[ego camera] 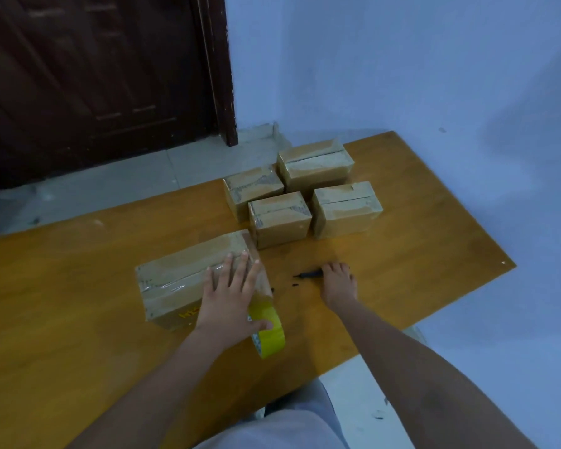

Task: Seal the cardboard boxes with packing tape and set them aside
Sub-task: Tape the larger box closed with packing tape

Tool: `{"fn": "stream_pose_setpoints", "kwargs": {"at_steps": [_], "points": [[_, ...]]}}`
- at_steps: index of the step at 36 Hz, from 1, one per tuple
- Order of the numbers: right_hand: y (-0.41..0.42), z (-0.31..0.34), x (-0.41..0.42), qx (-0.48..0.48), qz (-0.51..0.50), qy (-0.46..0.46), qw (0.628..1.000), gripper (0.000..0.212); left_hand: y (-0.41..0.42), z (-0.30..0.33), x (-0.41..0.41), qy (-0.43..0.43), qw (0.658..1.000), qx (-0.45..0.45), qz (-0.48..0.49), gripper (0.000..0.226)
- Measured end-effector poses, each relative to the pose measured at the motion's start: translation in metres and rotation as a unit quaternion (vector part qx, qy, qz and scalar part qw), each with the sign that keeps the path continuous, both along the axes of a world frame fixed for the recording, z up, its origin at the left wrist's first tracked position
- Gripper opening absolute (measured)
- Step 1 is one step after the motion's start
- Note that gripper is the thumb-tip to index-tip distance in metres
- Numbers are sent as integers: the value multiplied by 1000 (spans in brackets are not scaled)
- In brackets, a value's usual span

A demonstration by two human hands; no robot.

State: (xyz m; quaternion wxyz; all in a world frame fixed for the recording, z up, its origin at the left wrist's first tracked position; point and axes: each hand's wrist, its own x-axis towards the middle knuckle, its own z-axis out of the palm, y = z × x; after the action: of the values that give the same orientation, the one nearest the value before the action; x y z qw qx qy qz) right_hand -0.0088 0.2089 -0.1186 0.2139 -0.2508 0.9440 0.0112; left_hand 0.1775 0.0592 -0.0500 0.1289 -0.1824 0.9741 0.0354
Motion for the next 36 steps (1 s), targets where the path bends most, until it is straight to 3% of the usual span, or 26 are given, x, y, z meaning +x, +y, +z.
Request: {"fn": "stream_pose_setpoints", "kwargs": {"at_steps": [7, 12, 19, 26, 30, 34, 36], "points": [[9, -3, 7, 10, -4, 30, 999, 40, -2, 4, 3, -8, 1000, -8, -11, 121], [12, -3, 13, -16, -26, -40, 999, 32, -3, 2, 3, 7, 1000, -3, -8, 122], [17, 11, 24, -235, -131, -171, 948, 9, -2, 6, 3, -22, 1000, -15, -16, 121], [21, 46, 50, -353, -130, -146, 915, 10, -3, 6, 4, -9, 999, -19, -24, 120], [24, 58, 60, -344, -99, -97, 929, 23, -2, 6, 5, 0, 1000, -10, -16, 119], [27, 68, 67, -332, -82, -94, 935, 15, 1, 8, 5, -5, 1000, -4, -10, 121], [30, 76, 73, -320, -64, -87, 941, 23, 0, 9, 5, -12, 1000, 1, -14, 119]]}}
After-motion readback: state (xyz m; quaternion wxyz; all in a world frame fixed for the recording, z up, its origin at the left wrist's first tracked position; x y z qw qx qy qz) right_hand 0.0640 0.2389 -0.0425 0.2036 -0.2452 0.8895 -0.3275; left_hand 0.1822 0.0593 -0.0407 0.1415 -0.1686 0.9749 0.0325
